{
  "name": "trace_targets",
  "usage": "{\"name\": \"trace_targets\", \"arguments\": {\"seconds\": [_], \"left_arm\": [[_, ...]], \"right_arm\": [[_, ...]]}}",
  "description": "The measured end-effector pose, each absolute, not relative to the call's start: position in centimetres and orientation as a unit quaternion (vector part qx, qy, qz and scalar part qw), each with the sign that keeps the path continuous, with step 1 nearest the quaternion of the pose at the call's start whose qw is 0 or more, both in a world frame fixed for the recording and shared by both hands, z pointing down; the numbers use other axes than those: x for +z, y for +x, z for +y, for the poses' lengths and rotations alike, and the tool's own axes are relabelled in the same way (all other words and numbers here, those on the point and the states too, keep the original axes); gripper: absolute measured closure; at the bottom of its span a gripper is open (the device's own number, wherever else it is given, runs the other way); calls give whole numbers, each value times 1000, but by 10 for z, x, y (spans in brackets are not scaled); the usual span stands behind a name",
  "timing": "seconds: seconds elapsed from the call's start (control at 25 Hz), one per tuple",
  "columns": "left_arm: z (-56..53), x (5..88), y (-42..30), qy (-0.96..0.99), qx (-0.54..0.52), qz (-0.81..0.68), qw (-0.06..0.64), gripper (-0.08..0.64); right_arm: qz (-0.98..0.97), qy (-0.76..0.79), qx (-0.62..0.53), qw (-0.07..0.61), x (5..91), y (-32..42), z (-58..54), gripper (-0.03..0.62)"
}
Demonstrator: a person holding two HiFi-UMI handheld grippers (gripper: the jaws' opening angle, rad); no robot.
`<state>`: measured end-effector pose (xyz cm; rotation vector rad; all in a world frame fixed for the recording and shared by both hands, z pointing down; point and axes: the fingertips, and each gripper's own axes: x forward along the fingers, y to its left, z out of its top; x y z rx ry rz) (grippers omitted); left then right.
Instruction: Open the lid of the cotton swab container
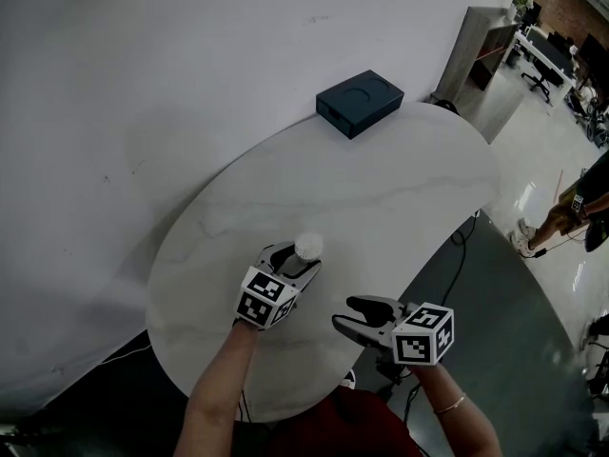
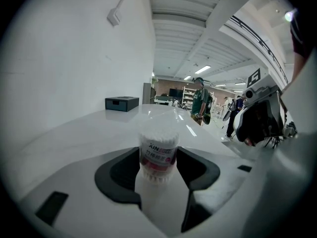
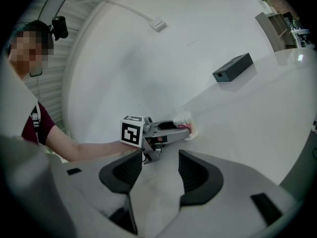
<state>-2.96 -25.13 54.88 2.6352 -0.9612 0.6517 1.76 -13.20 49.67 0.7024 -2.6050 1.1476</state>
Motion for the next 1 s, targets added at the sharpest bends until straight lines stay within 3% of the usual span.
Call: {"name": "trace_targets", "arguments": {"seconds": [1.0], "left_arm": [[-250, 558, -30, 885, 284, -343, 134, 314]], "right_arm": [[-876, 282, 364, 141, 514, 32, -138, 350]]}}
